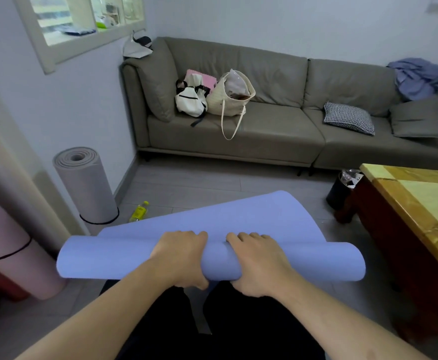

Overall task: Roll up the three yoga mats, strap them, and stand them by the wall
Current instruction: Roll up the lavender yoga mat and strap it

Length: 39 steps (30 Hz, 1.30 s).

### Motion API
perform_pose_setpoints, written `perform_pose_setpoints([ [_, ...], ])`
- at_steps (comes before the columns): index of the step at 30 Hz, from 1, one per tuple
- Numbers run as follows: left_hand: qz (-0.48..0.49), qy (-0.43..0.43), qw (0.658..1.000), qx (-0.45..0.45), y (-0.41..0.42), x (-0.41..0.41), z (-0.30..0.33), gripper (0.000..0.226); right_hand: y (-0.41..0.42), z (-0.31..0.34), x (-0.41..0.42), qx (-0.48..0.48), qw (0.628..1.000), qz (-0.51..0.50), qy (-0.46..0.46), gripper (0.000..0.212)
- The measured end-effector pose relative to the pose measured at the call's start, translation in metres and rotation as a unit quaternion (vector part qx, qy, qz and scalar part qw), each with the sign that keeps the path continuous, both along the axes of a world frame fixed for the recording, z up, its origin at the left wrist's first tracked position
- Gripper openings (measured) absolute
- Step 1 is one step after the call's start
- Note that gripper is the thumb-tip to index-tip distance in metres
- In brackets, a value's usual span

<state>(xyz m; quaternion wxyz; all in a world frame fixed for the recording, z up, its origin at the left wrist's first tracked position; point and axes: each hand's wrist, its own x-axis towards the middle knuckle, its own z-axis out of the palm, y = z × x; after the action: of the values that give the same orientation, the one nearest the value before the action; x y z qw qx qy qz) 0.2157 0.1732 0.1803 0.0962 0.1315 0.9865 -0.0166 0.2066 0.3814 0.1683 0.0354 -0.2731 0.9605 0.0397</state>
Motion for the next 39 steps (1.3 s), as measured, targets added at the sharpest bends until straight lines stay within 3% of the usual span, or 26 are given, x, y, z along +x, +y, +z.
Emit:
perform_pose_setpoints([
  [4,-0.019,0.086,0.995,-0.043,0.011,0.006,-0.015,0.071,-0.004,0.016,-0.02,-0.015,0.996,-0.023,-0.08,0.057],
  [7,-0.001,0.083,0.996,-0.026,0.011,0.0,-0.016,0.065,-0.008,0.017,-0.027,-0.009,0.995,-0.026,-0.101,0.062],
  [14,-0.007,-0.023,0.999,0.022,0.0,-0.023,0.0,0.064,-0.006,-0.019,-0.008,0.02,0.997,0.004,0.075,0.087],
  [22,-0.019,0.145,0.989,-0.033,0.008,-0.004,-0.038,0.063,-0.012,-0.007,-0.025,-0.009,0.999,-0.014,0.027,0.058],
  [25,-0.002,0.102,0.994,-0.036,0.009,-0.012,-0.026,0.056,-0.011,-0.008,-0.023,-0.029,0.999,-0.022,0.036,0.06],
  [30,-0.009,0.021,0.999,0.023,-0.002,-0.033,-0.005,0.059,-0.012,-0.027,-0.015,-0.005,0.992,-0.02,0.124,0.086],
  [35,-0.023,0.099,0.993,-0.052,-0.002,-0.021,-0.02,0.068,-0.015,-0.025,-0.023,-0.028,0.988,-0.027,0.152,0.07],
  [39,-0.027,0.144,0.986,-0.08,-0.005,-0.02,-0.007,0.056,-0.017,-0.018,-0.019,-0.05,0.983,-0.024,0.173,0.065],
])
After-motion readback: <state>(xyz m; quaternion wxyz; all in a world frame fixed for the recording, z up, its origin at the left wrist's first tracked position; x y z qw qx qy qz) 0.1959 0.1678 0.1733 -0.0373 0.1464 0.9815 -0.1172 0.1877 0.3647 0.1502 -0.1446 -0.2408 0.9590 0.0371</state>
